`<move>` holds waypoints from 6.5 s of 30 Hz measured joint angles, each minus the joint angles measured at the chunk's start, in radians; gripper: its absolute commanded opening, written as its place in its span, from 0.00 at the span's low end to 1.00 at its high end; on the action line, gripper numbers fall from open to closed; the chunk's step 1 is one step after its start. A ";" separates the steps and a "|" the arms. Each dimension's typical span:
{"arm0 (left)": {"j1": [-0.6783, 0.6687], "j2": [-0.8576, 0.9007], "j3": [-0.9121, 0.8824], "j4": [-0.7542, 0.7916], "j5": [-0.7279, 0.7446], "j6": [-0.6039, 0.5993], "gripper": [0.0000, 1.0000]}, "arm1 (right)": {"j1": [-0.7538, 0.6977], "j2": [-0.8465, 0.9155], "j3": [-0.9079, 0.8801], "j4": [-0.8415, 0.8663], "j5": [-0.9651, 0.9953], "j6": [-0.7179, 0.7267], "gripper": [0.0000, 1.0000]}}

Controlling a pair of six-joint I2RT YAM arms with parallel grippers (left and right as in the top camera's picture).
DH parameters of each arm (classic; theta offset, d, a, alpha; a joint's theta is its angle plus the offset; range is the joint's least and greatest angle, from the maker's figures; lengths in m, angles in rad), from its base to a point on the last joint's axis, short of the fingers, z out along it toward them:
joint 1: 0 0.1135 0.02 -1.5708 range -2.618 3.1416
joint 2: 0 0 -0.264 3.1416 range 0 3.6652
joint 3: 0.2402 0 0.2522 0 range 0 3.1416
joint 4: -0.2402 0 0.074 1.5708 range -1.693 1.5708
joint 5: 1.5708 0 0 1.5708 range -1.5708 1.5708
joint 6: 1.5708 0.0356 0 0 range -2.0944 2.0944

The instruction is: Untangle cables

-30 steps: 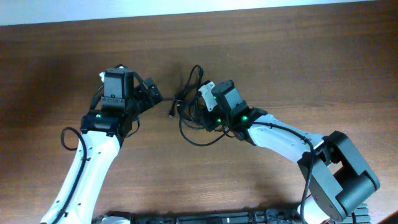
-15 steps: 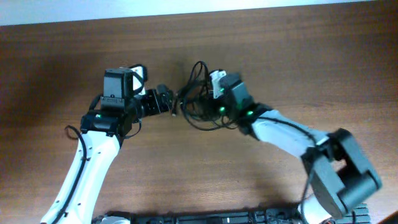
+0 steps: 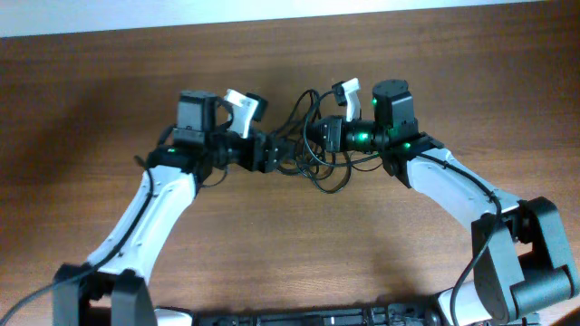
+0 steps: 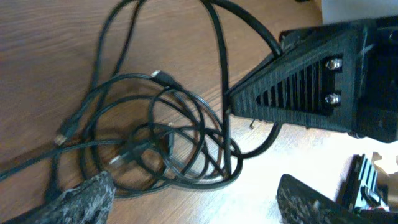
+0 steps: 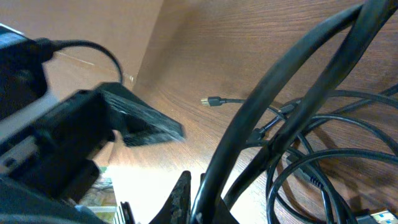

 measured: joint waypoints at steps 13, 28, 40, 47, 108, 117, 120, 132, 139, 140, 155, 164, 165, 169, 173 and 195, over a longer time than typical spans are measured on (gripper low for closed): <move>-0.079 0.164 0.000 0.156 0.006 -0.039 0.44 | 0.000 0.000 0.000 0.000 -0.001 0.019 0.04; 0.428 -0.119 0.001 0.164 -0.112 -0.241 0.00 | -0.425 -0.022 0.009 -0.357 0.004 -0.057 0.04; 0.678 -0.226 0.002 -0.092 -0.100 -0.247 0.00 | -0.774 -0.434 0.010 -0.532 0.163 -0.291 0.04; 0.649 -0.226 0.002 -0.132 -0.438 -0.248 0.00 | -0.777 -0.488 0.220 -0.686 0.481 -0.335 0.04; 0.062 -0.003 -0.006 -0.324 -0.827 -0.196 0.99 | -0.148 0.267 0.464 -0.933 0.807 0.401 0.99; 0.062 -0.003 -0.006 -0.317 -0.824 -0.196 0.99 | -0.148 0.362 0.464 -0.879 0.841 0.890 0.49; 0.062 -0.003 -0.006 -0.317 -0.805 -0.196 0.99 | -0.148 0.381 0.464 -0.834 0.870 0.904 0.18; 0.062 -0.003 -0.006 -0.317 -0.779 -0.196 0.99 | -0.190 0.230 0.484 -0.678 0.439 0.323 0.04; 0.062 -0.003 -0.006 -0.317 -0.779 -0.196 0.99 | -0.233 -0.093 0.515 -1.153 0.609 -0.073 0.04; 0.062 -0.003 -0.006 -0.318 -0.779 -0.196 0.99 | -0.276 -0.097 0.515 -1.181 0.677 -0.088 0.04; 0.062 -0.002 -0.006 -0.315 -0.779 -0.196 0.99 | -0.784 0.290 0.514 -0.098 0.859 -0.560 0.04; 0.062 -0.002 -0.006 -0.317 -0.778 -0.196 0.99 | -0.792 0.640 0.605 0.136 0.942 -0.779 0.66; 0.062 -0.002 -0.006 -0.317 -0.778 -0.196 0.99 | -0.792 0.648 0.607 0.099 0.929 -0.789 0.75; 0.062 -0.002 -0.006 -0.316 -0.779 -0.196 0.99 | -0.792 0.648 0.611 -0.044 0.795 -0.786 0.99; 0.062 -0.002 -0.006 -0.317 -0.778 -0.196 0.99 | -0.792 0.545 0.610 -0.198 0.674 -0.653 0.99; 0.062 -0.002 -0.006 -0.317 -0.778 -0.196 0.99 | -0.144 0.214 0.481 -0.960 0.296 -0.446 0.90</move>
